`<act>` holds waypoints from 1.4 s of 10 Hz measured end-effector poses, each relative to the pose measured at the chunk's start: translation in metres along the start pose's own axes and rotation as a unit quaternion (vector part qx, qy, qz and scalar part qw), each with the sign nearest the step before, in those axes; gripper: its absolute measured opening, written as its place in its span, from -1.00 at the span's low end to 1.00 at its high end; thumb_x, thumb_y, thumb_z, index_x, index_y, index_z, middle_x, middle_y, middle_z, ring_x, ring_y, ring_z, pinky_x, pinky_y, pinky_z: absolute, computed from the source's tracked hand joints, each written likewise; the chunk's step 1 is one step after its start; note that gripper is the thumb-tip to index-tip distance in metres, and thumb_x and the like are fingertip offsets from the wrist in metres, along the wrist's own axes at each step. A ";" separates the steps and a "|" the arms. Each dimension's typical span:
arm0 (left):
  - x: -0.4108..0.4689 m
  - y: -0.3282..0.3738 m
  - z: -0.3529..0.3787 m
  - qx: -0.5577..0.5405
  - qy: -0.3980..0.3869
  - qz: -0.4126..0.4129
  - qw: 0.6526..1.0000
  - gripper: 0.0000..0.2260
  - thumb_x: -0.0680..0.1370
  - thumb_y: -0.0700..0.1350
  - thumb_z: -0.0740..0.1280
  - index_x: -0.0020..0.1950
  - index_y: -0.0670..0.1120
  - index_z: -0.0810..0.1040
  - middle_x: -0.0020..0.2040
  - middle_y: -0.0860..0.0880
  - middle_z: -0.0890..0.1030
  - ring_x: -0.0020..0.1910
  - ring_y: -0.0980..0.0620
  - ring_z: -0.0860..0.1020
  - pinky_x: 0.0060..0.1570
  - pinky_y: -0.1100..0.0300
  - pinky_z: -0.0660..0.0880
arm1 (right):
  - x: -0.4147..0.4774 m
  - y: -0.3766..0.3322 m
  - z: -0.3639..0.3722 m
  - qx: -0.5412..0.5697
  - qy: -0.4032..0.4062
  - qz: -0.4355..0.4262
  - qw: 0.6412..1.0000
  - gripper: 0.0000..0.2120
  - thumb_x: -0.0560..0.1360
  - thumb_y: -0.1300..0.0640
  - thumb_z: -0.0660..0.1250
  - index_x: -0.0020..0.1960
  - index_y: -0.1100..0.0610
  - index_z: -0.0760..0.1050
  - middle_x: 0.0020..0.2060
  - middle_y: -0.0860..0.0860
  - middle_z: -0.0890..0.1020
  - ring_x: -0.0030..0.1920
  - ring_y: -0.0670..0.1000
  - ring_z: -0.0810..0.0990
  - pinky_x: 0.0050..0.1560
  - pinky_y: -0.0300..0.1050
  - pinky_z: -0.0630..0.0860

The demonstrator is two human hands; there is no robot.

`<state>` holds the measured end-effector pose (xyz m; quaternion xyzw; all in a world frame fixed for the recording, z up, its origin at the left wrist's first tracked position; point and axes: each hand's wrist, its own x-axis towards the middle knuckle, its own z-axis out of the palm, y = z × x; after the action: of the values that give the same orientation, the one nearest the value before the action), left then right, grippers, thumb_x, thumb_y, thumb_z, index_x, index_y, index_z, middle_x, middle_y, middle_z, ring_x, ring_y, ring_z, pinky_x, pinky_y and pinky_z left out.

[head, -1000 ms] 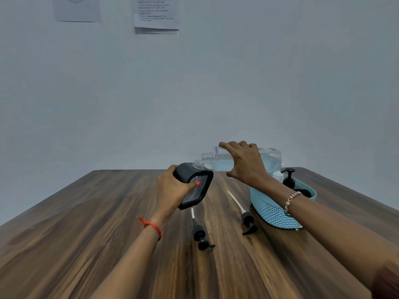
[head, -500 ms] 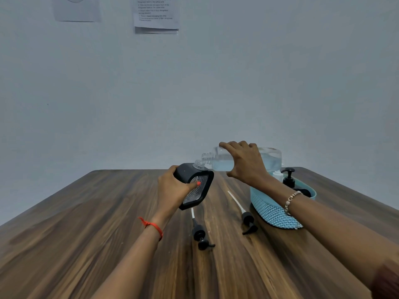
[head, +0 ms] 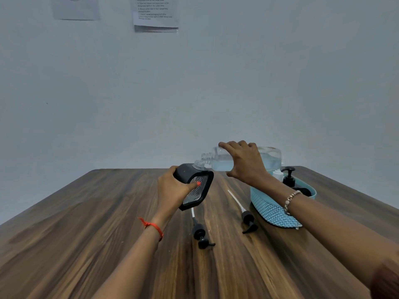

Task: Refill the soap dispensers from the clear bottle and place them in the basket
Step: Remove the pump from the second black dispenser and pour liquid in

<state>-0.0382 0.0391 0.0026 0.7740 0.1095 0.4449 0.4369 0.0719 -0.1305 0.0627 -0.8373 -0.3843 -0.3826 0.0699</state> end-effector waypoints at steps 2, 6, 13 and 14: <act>0.000 -0.001 0.000 0.001 0.002 -0.003 1.000 -0.59 0.22 -0.15 0.60 -0.01 -0.09 0.55 -0.19 0.05 0.60 -0.22 0.11 0.58 -0.29 0.38 0.45 | 0.001 -0.001 0.000 -0.006 0.000 -0.005 1.000 -0.24 0.27 0.08 0.49 0.40 0.02 0.27 0.25 0.03 0.50 0.17 0.14 0.46 0.19 0.08 0.29; -0.002 -0.004 0.000 -0.014 0.008 -0.008 1.000 -0.61 0.21 -0.15 0.59 -0.04 -0.04 0.55 -0.20 0.06 0.62 -0.21 0.14 0.59 -0.25 0.32 0.49 | 0.000 -0.002 0.000 -0.002 -0.004 -0.007 1.000 -0.25 0.27 0.08 0.48 0.40 0.03 0.27 0.25 0.03 0.50 0.17 0.14 0.46 0.19 0.09 0.27; -0.003 -0.006 0.000 -0.031 0.016 0.000 0.999 -0.61 0.21 -0.16 0.60 -0.09 0.05 0.52 -0.23 0.15 0.59 -0.22 0.20 0.58 -0.22 0.31 0.51 | 0.000 -0.004 -0.001 -0.003 -0.005 -0.008 1.000 -0.25 0.28 0.08 0.47 0.40 0.01 0.25 0.24 0.02 0.50 0.17 0.13 0.45 0.18 0.06 0.28; -0.002 -0.007 0.000 -0.032 0.018 -0.004 0.999 -0.62 0.21 -0.16 0.60 -0.09 0.03 0.53 -0.23 0.12 0.60 -0.23 0.16 0.59 -0.22 0.29 0.50 | 0.000 -0.004 0.000 0.000 -0.009 -0.007 1.000 -0.24 0.27 0.07 0.48 0.40 0.01 0.25 0.24 0.01 0.50 0.16 0.12 0.45 0.18 0.05 0.27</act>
<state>-0.0379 0.0421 -0.0044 0.7509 0.1059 0.4606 0.4613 0.0690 -0.1277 0.0625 -0.8380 -0.3907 -0.3754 0.0642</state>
